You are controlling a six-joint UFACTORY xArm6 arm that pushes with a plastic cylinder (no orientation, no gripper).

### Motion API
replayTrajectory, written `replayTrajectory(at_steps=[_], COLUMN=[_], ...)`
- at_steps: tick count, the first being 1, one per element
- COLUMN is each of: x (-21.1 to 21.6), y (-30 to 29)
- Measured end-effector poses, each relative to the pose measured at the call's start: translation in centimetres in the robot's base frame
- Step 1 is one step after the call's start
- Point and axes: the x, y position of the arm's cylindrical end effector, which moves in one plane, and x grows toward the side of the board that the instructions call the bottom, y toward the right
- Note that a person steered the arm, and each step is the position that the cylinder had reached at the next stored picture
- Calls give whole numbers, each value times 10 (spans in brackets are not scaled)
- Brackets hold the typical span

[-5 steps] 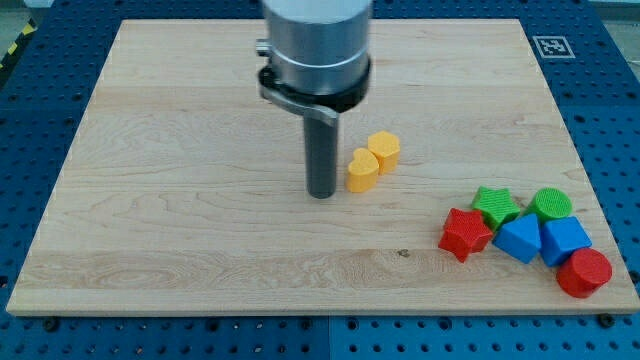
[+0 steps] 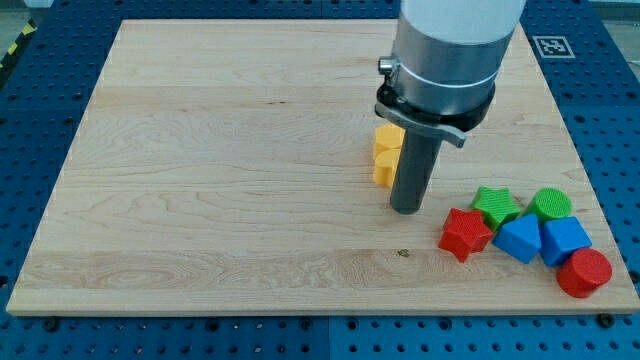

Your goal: Push the yellow hexagon towards left

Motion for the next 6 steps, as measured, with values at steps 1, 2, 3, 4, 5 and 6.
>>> replayTrajectory(at_steps=[1, 2, 3, 4, 5, 6], x=[-28, -55, -77, -106, -129, -120], y=[5, 5, 5, -4, -28, -41])
